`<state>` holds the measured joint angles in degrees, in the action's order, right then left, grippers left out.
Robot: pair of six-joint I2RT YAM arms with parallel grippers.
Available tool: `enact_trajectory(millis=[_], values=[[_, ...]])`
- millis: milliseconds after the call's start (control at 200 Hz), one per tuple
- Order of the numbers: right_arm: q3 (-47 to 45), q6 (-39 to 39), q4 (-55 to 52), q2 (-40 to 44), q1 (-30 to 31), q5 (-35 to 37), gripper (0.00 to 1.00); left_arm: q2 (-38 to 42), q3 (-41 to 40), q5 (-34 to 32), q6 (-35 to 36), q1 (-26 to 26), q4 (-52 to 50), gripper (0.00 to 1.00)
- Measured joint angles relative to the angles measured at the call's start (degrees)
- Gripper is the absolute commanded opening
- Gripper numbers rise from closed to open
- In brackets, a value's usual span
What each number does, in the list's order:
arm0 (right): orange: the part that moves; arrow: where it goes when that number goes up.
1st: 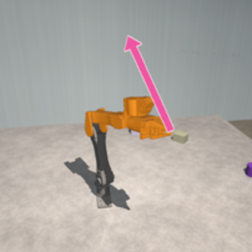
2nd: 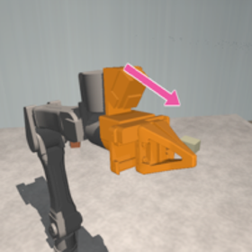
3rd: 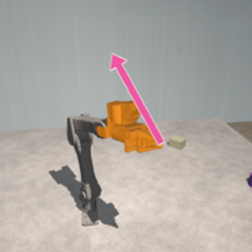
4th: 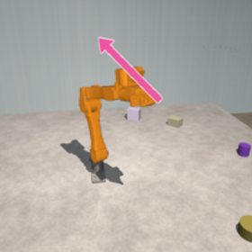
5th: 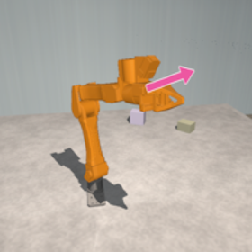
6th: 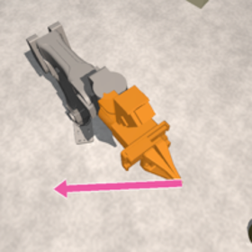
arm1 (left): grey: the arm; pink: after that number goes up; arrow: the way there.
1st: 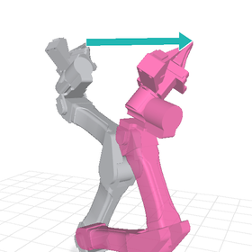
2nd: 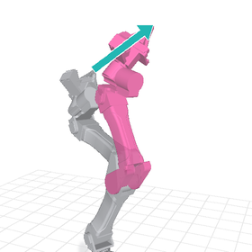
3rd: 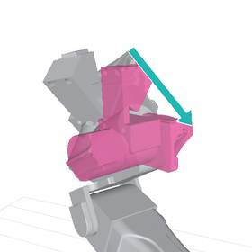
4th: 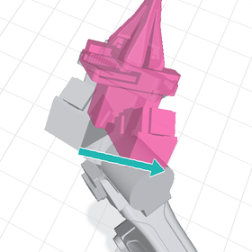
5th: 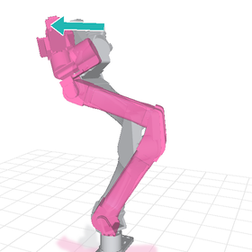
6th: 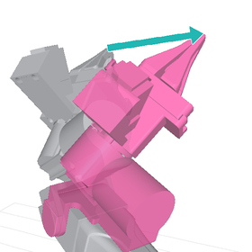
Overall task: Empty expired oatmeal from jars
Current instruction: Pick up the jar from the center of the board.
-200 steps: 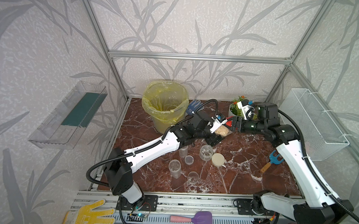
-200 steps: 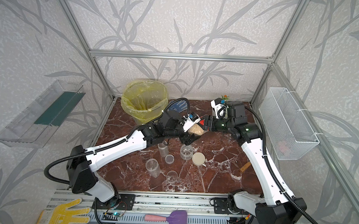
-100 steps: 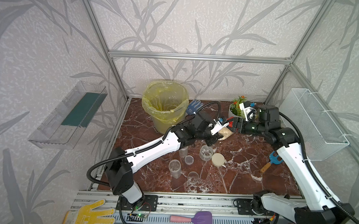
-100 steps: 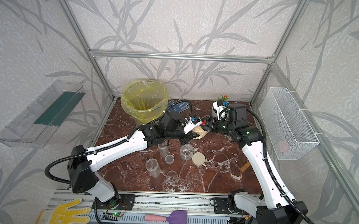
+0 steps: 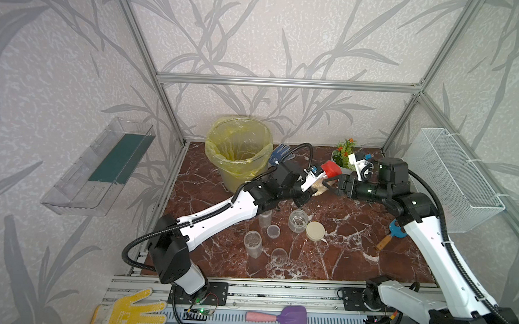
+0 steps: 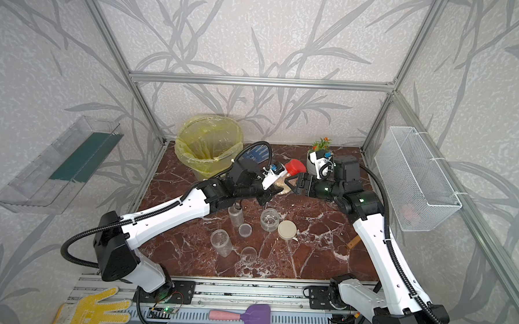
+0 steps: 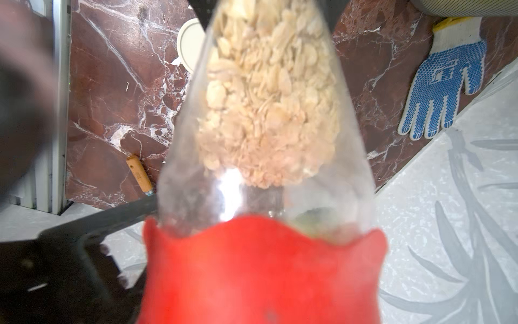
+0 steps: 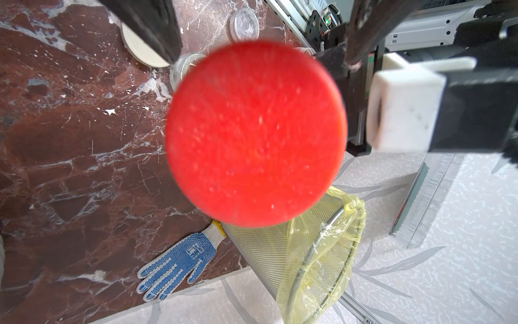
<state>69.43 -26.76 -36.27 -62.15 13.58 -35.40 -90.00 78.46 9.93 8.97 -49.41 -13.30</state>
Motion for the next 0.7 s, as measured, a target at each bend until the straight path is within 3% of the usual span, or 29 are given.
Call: enact_trajectory(millis=[305,560,700], values=[[-0.22,-1.2,-0.66,1.99,-3.54,-0.68,0.91,1.84,-1.79,-2.47,0.09,0.33,0.96,0.05],[0.46,-7.96,-1.97,2.99,-8.13,-4.24,0.92,4.68,-4.61,-7.63,2.12,0.33,2.86,0.04],[5.09,-11.43,-3.5,0.35,-8.35,-6.99,0.96,6.03,-6.99,-10.56,3.61,0.33,4.61,0.04]])
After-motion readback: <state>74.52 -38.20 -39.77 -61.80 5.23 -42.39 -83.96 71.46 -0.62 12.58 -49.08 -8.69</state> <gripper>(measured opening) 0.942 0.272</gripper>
